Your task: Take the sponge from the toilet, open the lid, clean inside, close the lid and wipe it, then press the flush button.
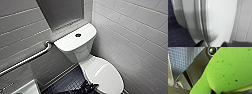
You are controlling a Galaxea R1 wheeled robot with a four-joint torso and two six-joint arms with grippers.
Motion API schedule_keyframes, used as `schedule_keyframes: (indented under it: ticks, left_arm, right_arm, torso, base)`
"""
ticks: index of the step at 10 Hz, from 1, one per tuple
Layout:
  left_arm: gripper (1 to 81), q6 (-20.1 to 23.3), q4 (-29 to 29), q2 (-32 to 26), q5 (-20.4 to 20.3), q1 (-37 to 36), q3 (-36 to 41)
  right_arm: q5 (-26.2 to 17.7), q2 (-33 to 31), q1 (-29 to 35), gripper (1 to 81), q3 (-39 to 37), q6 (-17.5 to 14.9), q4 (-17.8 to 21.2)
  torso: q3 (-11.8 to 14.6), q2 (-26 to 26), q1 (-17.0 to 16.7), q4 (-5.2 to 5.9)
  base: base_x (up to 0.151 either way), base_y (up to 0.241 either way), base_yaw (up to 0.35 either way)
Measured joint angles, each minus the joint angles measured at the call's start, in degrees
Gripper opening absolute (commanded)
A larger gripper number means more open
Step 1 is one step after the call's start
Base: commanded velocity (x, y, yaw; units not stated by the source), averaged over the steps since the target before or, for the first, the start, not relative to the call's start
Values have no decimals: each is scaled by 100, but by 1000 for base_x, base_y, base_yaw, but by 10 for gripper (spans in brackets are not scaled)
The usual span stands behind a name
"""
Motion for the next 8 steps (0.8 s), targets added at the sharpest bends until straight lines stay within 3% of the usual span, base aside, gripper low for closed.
schedule_keyframes:
  ticks: [8]
  left_arm:
    - [811, -5, 66, 352, 68, -83, -581]
  right_arm:
    - [-22, 34, 28, 10, -1, 0, 0]
  torso:
    - [0, 0, 0, 0]
  base:
    - [0, 0, 0]
